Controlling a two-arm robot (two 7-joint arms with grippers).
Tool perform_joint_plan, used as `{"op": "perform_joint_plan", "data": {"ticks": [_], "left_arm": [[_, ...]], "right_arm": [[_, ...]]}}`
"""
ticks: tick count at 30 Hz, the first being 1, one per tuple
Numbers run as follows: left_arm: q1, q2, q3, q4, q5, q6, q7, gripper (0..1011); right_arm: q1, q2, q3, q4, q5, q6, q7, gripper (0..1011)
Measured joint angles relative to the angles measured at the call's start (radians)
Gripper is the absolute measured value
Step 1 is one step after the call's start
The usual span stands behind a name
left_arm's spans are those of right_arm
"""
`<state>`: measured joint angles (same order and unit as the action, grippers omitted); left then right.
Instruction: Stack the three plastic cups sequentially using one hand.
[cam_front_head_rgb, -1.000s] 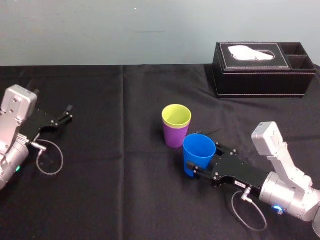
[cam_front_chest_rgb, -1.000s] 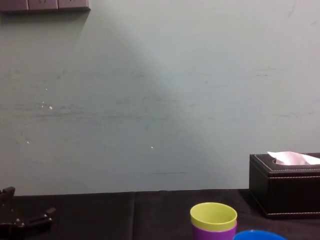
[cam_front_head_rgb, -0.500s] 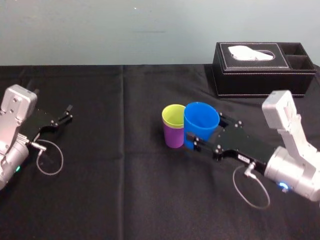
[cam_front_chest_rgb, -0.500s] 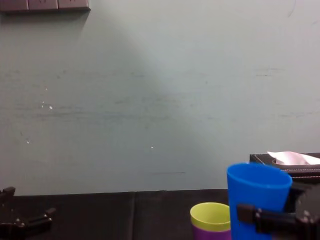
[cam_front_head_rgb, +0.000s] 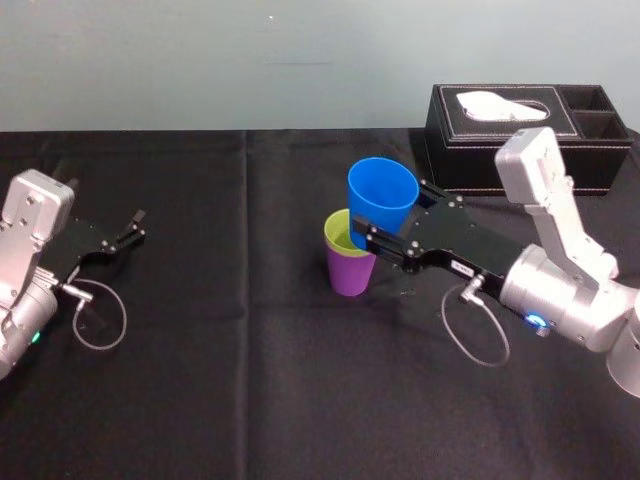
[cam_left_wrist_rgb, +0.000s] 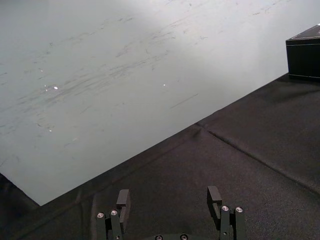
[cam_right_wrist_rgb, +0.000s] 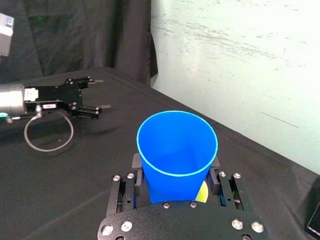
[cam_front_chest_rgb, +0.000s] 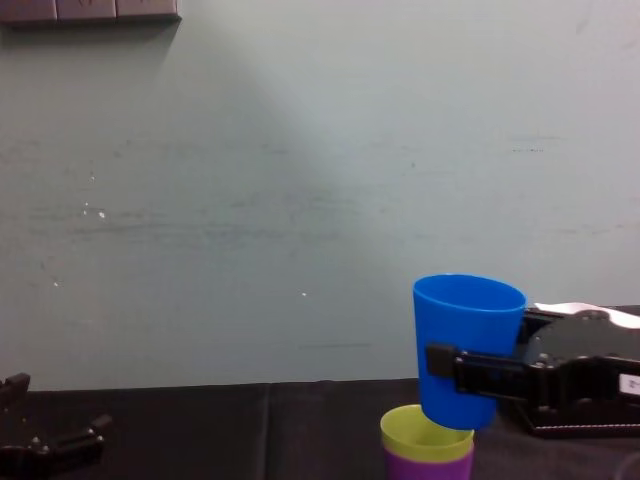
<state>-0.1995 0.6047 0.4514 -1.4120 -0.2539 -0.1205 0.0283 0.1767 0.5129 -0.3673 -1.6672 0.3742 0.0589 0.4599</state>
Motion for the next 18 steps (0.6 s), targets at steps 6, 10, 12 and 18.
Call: {"op": "perform_joint_plan", "data": {"ticks": [6, 10, 12, 18], "left_arm": [[0.0, 0.0, 0.0, 0.0, 0.0, 0.0, 0.0, 1011], [0.0, 0.0, 0.0, 0.0, 0.0, 0.0, 0.0, 1012], [0.0, 0.0, 0.0, 0.0, 0.0, 0.0, 0.0, 1011], [0.0, 0.0, 0.0, 0.0, 0.0, 0.0, 0.0, 1011]], "right_arm": [[0.045, -0.03, -0.019, 0.056, -0.01, -0.004, 0.001, 716], [0.067, -0.047, -0.028, 0.084, -0.01, -0.005, 0.003, 716], [0.078, -0.055, -0.032, 0.099, -0.011, -0.005, 0.003, 716], [0.102, -0.071, -0.042, 0.135, -0.016, -0.004, 0.003, 717]]}}
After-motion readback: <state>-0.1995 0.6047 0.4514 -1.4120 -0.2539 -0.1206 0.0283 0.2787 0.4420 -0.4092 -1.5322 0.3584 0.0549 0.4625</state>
